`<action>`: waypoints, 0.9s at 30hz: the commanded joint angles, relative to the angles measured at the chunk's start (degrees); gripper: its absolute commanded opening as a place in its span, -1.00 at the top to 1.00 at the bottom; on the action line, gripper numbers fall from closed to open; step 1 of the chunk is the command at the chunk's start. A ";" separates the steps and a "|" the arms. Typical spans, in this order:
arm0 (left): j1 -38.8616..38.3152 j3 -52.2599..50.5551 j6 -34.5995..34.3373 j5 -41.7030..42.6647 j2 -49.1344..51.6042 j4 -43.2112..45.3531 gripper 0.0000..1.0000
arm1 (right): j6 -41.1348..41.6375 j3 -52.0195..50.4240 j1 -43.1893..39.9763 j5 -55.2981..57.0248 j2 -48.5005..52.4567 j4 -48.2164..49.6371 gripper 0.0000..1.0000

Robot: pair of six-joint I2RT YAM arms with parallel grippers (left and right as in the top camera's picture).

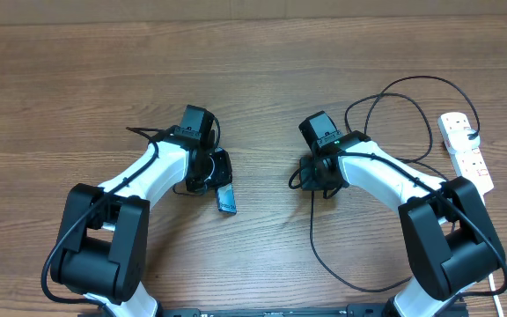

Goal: Plug charger to phone and switch on socket

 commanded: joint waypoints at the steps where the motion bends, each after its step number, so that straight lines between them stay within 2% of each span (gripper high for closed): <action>1: -0.39 -0.31 1.16 -0.50 -1.92 0.09 0.92 | -0.17 0.42 -0.15 -0.55 0.98 -2.19 0.93; 3: -0.28 -0.31 1.16 2.01 -1.92 -0.52 0.92 | -0.31 2.21 -0.15 -0.52 0.17 -3.96 0.93; 5: 0.02 -0.31 1.36 7.30 -1.92 -0.55 0.91 | -2.43 3.85 -0.15 -0.59 -0.90 -5.92 0.93; 7: 0.68 -0.31 4.35 14.51 -1.92 0.79 0.92 | -3.28 5.16 -0.15 -0.83 -2.12 -8.07 0.93; 8: 1.64 -0.31 9.64 24.26 -1.92 3.26 0.92 | -3.87 5.88 -0.17 -3.78 -3.58 -9.68 0.93; 10: 2.49 -0.31 12.79 33.05 -1.92 5.11 0.91 | -6.54 5.99 -0.17 -10.69 -6.12 -10.25 0.93; 14: 4.90 -0.28 9.51 43.52 -1.92 6.62 0.91 | -8.85 5.99 -0.22 -19.98 -13.40 -9.44 0.92; 20: 9.09 -0.28 4.68 50.56 -1.92 9.31 0.92 | -9.33 5.97 -1.01 -26.27 -24.33 -10.10 0.93; 24: 9.86 -0.28 4.42 61.94 -1.92 16.33 0.91 | -12.13 5.97 -1.03 -31.39 -27.65 -13.03 0.93; 27: 9.79 -0.28 -1.40 66.45 -1.95 22.03 0.91 | -13.97 5.97 -1.03 -37.07 -28.09 -16.06 0.92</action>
